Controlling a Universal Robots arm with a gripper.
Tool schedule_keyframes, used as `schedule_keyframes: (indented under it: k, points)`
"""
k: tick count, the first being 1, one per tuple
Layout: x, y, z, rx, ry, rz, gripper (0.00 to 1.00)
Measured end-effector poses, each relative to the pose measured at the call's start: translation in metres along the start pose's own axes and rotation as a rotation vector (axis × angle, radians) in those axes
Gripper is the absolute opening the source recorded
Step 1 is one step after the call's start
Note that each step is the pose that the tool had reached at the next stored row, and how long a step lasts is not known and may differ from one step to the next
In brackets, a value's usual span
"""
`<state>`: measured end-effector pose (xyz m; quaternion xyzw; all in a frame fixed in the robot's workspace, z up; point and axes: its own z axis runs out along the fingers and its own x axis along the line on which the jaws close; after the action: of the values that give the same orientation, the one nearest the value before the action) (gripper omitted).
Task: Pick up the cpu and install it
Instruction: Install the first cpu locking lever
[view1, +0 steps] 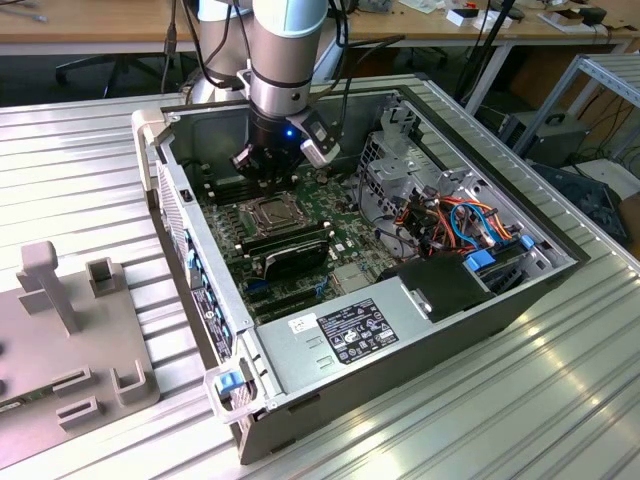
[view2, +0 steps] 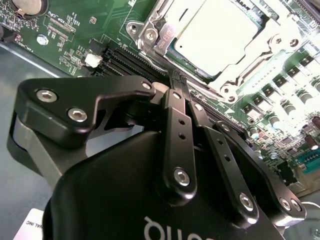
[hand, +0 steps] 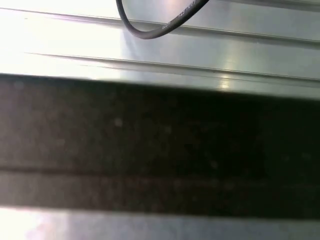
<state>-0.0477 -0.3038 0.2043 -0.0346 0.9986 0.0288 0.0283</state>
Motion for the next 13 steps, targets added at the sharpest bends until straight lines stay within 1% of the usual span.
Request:
schedule_keyframes:
  k: [13]
  points:
    - [0.0002, -0.0026, 0.0002, 0.0001, 0.0000, 0.000, 0.11]
